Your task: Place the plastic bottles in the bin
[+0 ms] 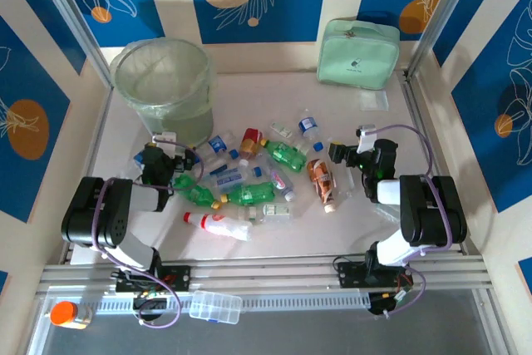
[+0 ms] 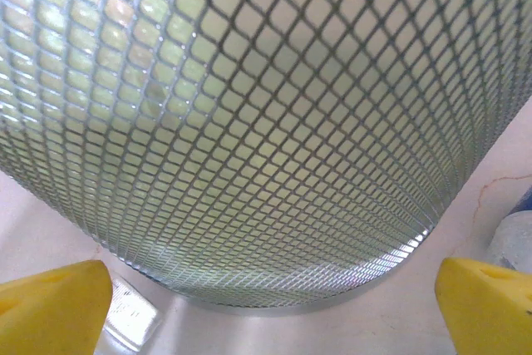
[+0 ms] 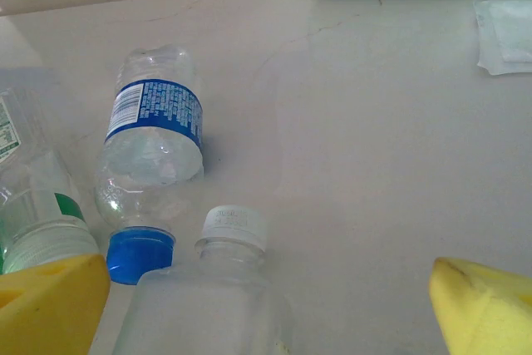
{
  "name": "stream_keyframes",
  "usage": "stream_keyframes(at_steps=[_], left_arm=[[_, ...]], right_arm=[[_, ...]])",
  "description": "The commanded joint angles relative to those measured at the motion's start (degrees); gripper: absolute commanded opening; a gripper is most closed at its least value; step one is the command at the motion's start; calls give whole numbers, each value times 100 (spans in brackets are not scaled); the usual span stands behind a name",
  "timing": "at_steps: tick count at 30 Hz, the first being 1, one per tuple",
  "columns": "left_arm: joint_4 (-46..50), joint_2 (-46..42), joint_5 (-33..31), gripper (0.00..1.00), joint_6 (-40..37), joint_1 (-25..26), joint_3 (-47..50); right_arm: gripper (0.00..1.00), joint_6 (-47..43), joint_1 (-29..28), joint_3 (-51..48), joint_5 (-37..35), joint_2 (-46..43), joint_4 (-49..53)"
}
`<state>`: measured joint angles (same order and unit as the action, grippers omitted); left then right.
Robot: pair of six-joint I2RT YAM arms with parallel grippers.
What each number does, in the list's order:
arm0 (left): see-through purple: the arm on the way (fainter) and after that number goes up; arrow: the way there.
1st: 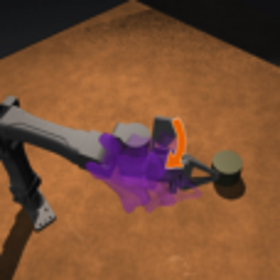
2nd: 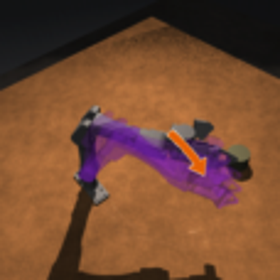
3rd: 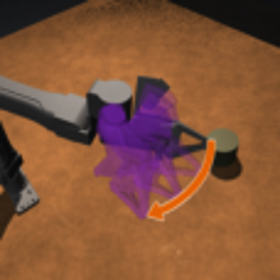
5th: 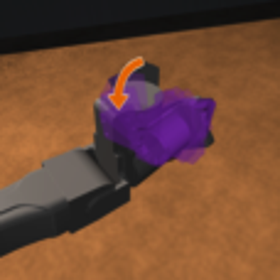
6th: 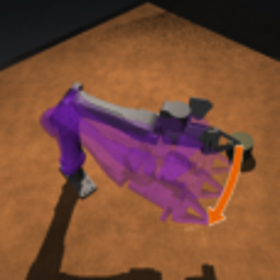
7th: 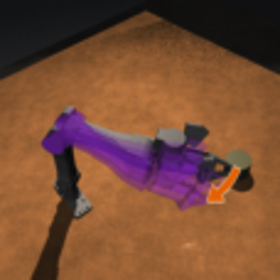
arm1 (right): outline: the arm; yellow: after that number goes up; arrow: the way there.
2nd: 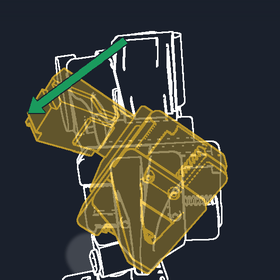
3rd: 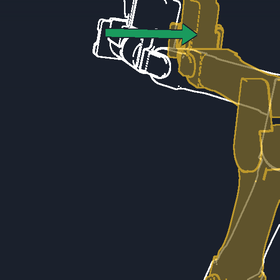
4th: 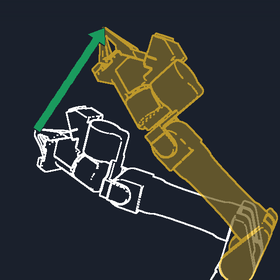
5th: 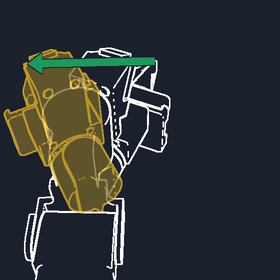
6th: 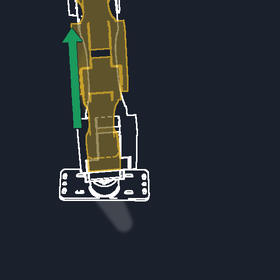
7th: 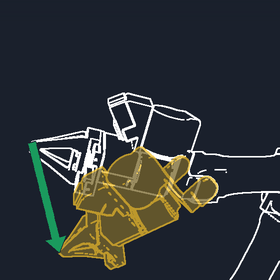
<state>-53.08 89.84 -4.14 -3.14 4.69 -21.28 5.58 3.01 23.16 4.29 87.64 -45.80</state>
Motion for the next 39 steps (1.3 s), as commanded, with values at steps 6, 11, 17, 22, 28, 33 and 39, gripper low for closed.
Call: stream_keyframes(at_steps=[6,11,17,22,28,33,39], left_arm=[[-132,-19,-52,99,-54,32,1],[-115,-19,-53,99,-38,25,-8],[-130,-19,-78,99,-47,32,1],[-132,-15,-78,99,-46,32,1],[-107,-18,-70,99,-38,32,-7],[-238,-41,72,99,-104,40,74],[-386,-702,-377,99,-157,189,448]], right_arm=[[99,-14,-28,89,-70,-18,-45],[99,-14,-30,101,-76,-18,-43],[99,-17,-25,101,-70,-18,-43],[99,-16,-28,100,-76,-18,-34],[99,-14,-40,100,-93,-18,-34],[99,-37,-58,50,-31,-53,-98],[99,-374,-347,229,-158,-624,686]])
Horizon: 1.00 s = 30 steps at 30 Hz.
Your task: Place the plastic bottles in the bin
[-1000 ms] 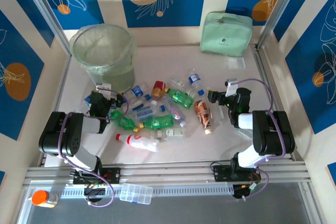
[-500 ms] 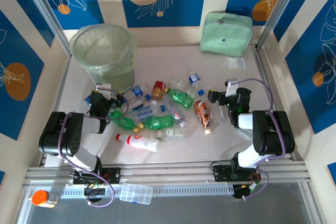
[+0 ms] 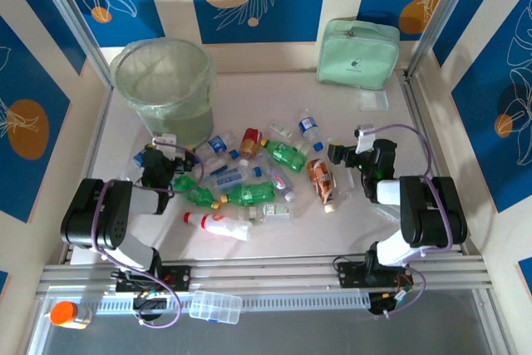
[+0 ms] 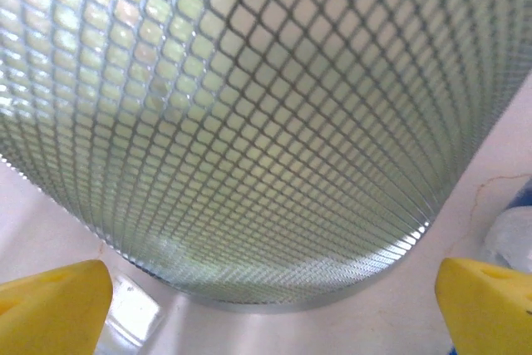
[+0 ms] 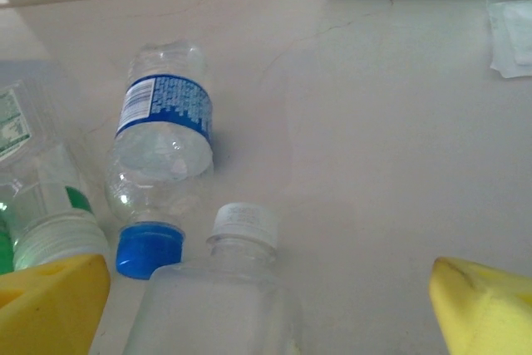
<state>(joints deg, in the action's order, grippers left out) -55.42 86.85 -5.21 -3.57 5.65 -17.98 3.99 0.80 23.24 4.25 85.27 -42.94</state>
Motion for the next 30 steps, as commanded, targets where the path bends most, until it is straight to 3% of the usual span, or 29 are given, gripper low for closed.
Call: stream_keyframes(at_steps=[1,7,12,15,17,19,22,26,28,30], left_arm=[[12,-643,-384,99,-101,103,140],[655,-1959,-1122,99,16,264,349],[922,-3203,-1466,99,352,739,699],[1745,-4386,-2044,99,693,1376,741],[3234,-5341,-2478,99,1551,1679,409],[4515,-5990,-2309,99,2207,1795,5],[5724,-6540,-1541,99,3122,1903,-427],[7843,-6504,-911,99,4472,1931,-1322],[9054,-6225,-774,99,5058,1931,-1877],[9849,-5876,-142,99,5141,1927,-2401]], right_arm=[[99,-234,-162,285,-202,-511,602],[99,-475,-703,374,-633,-1436,1098],[99,-851,-1855,402,-911,-2411,1310],[99,-1149,-2777,513,-783,-3076,1788],[99,-1456,-3534,719,-946,-3411,2303],[99,-1498,-4147,949,-1060,-3621,2750],[99,-1250,-4973,1388,-1349,-3764,3542],[99,116,-5824,2407,-2808,-3584,5207],[99,1510,-5862,3192,-3196,-3366,6819],[99,1745,-5607,3843,-2484,-3146,8138]])
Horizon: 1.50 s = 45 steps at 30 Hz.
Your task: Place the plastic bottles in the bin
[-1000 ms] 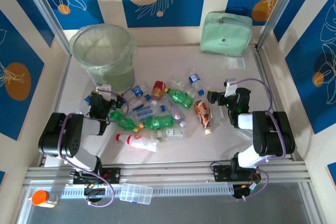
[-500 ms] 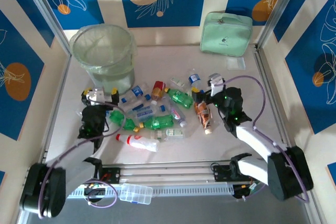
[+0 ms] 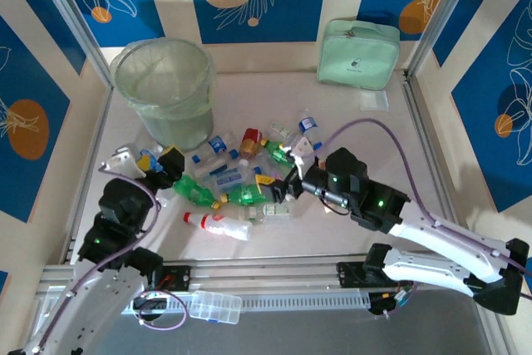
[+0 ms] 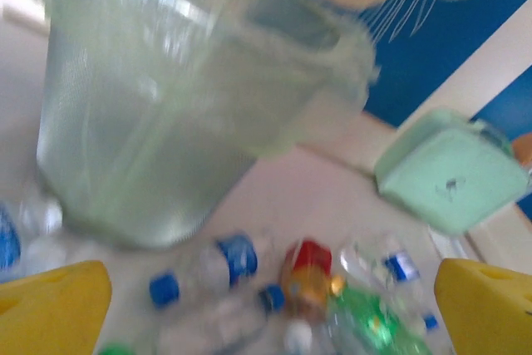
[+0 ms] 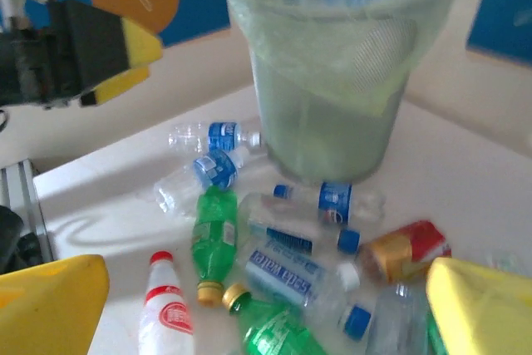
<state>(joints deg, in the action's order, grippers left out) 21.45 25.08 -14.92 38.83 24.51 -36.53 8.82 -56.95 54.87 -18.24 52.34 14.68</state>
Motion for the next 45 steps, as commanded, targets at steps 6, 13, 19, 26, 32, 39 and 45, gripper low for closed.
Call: stream_keyframes(at_steps=[6,13,19,26,32,39,45], left_arm=[[2414,291,1019,99,1097,27,-450],[2112,853,1975,99,564,36,-367],[1933,1354,2595,99,-77,61,-425],[1675,1231,2778,99,-72,98,-444],[1791,891,3084,99,-256,107,-473],[1766,729,3448,99,-300,106,-406],[1769,683,3518,99,-365,106,-442]], right_arm=[[100,2335,1835,133,964,-213,2838],[99,2564,1649,130,-360,383,3663],[85,2258,2381,382,-397,1096,3831],[79,1796,3781,542,-537,2084,3184],[82,1203,4395,1019,-43,3205,3053],[85,871,4625,1266,57,3906,3196],[84,759,4615,1163,115,4213,3142]])
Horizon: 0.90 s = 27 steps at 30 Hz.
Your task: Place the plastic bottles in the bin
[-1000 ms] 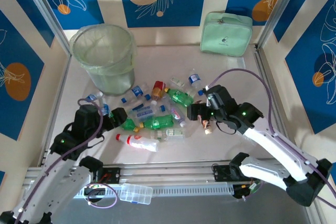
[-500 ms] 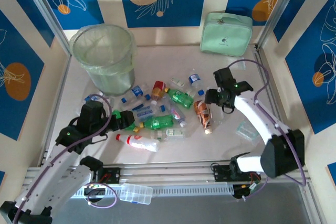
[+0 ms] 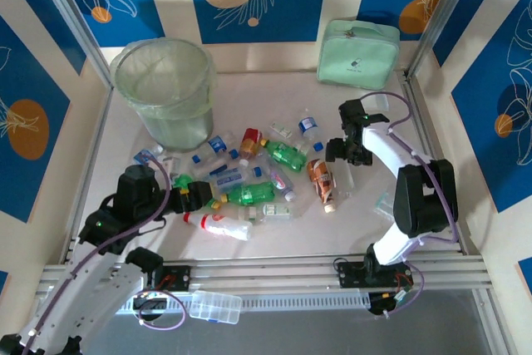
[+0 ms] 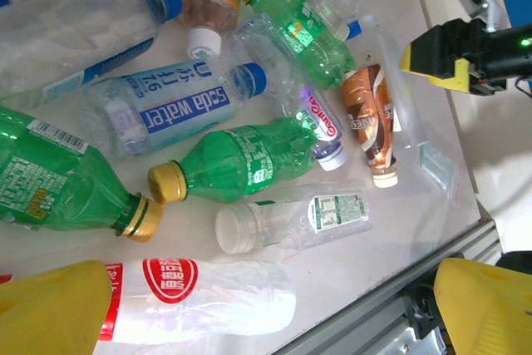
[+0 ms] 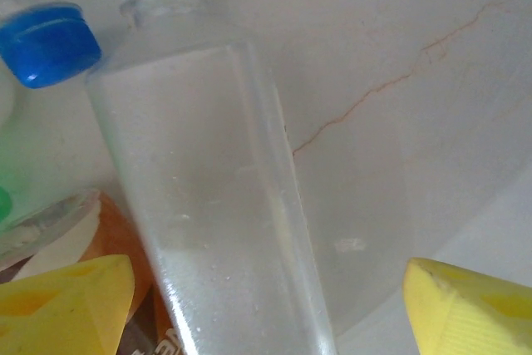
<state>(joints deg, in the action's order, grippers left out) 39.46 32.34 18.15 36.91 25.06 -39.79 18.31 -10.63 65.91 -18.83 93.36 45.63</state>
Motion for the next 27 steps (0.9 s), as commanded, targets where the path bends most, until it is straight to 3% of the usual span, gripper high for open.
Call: stream_keyframes(at_steps=[1,7,12,17,27], left_arm=[[-72,-28,240,99,-184,53,-117],[-342,-56,354,99,-108,52,-30],[-293,-26,325,99,-174,52,-31],[-384,11,328,99,-152,52,57],[-297,414,238,99,-335,58,-181]], right_arm=[[85,-217,-35,32,128,181,31],[87,-178,10,-30,172,517,-78],[81,-88,90,27,121,680,-125],[69,40,181,-42,121,658,-242],[55,252,168,-483,-567,-591,-643]])
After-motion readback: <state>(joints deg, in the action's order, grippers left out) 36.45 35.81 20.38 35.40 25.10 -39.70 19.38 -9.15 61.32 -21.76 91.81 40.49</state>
